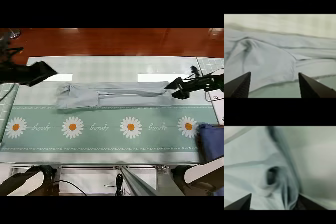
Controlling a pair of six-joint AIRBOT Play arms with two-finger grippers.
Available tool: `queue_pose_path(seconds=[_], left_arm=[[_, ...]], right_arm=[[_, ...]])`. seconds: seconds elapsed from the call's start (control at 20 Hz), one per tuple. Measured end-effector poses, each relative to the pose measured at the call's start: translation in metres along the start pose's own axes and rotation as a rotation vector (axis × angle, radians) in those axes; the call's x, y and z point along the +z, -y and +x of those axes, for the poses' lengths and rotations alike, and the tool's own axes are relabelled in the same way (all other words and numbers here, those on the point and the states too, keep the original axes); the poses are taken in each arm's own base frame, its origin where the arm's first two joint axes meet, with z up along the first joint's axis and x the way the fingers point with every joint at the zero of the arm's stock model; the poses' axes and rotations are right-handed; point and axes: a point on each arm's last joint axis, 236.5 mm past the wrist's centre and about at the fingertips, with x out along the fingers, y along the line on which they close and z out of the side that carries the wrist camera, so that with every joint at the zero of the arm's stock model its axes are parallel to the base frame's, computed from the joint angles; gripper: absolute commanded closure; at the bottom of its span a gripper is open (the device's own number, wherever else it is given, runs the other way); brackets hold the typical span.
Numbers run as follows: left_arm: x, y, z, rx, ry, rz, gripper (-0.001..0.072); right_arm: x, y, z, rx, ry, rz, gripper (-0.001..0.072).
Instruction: Fold the shirts.
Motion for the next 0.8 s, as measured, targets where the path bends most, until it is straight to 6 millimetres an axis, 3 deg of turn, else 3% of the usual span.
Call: queue_pose_path(seconds=[0.05,0.1,0.15,0.2,0.25,0.4,0.55,0.8], left_arm=[[-0.001,0.011,0.005,-0.015,0.005,0.022,0.0008],[-0.004,0.020,0.010,-0.026,0.002,0.040,0.0030],[-0.007,0.028,0.017,-0.040,-0.003,0.055,0.0281],[-0.010,0.036,0.022,-0.054,-0.010,0.063,0.0634],[-0.014,0.042,0.028,-0.063,-0.024,0.075,0.0687],[-0.026,0.058,0.047,-0.084,-0.058,0.108,0.0687],[-0.043,0.079,0.070,-0.113,-0.103,0.145,0.0687],[-0.086,0.131,0.127,-0.173,-0.230,0.248,0.0687]], right_arm=[[-0.004,-0.005,0.009,-0.003,-0.020,-0.016,0.0397],[-0.006,-0.006,0.016,-0.017,-0.033,-0.032,0.0680],[-0.006,-0.009,0.019,-0.031,-0.036,-0.051,0.0688],[-0.005,-0.018,0.017,-0.020,-0.030,-0.067,0.0688],[-0.005,-0.027,0.013,-0.012,-0.021,-0.086,0.0688],[-0.009,-0.048,-0.016,-0.036,0.013,-0.174,0.0688],[-0.030,-0.069,-0.061,-0.106,0.049,-0.286,0.0688],[-0.092,-0.116,-0.132,-0.154,0.188,-0.412,0.0688]])
